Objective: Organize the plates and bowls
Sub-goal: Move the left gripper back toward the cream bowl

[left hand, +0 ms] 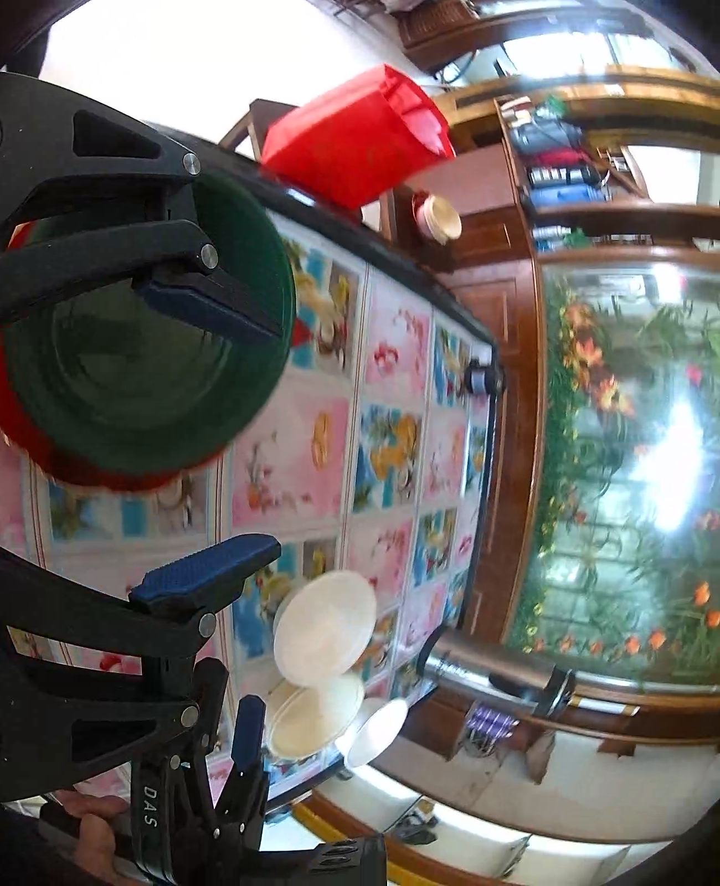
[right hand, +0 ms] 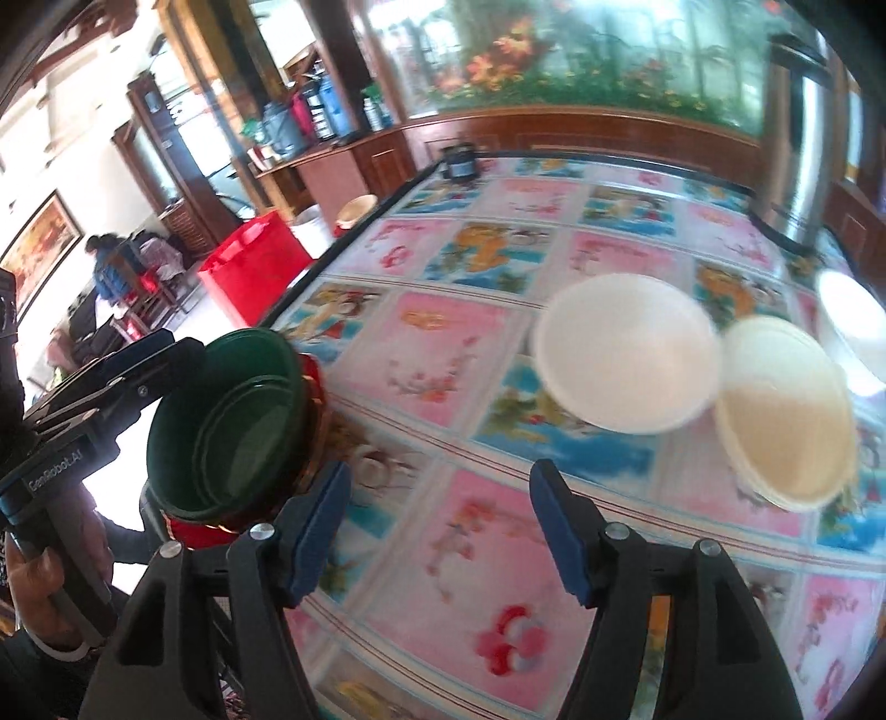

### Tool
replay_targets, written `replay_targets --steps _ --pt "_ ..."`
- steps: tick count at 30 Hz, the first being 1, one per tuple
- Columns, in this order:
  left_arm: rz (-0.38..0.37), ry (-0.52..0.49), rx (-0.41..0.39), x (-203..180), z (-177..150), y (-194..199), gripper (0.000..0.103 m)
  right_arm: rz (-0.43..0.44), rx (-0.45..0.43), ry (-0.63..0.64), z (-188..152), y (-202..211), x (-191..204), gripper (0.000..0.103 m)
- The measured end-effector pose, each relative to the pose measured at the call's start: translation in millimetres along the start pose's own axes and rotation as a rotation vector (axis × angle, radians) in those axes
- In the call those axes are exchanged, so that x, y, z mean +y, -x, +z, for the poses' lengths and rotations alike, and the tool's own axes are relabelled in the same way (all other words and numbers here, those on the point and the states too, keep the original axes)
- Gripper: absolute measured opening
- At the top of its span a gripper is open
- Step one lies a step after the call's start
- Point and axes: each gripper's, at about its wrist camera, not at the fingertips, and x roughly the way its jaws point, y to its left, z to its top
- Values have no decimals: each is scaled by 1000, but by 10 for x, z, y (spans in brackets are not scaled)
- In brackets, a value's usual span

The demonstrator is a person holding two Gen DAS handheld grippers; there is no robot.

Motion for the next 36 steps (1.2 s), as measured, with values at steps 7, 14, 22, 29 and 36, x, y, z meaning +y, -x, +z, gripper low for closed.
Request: replay_targets --steps 7,14,22,29,36 --pt "-60 -38 32 -420 33 -228 71 -35 -17 -71 -86 173 -376 71" --pt "-87 -45 69 -657 45 -455 71 -46 -30 -127 -151 245 -664 71" --pt "-99 -39 111 -813 116 -724 71 -64 -37 -171 -166 309 -933 71" --pt "-99 -27 146 -917 181 -944 71 -73 -43 -204 -143 334 -1129 72" --pt "-97 -14 170 -1002 226 -1108 71 -83 -52 -235 -136 380 -1310 72"
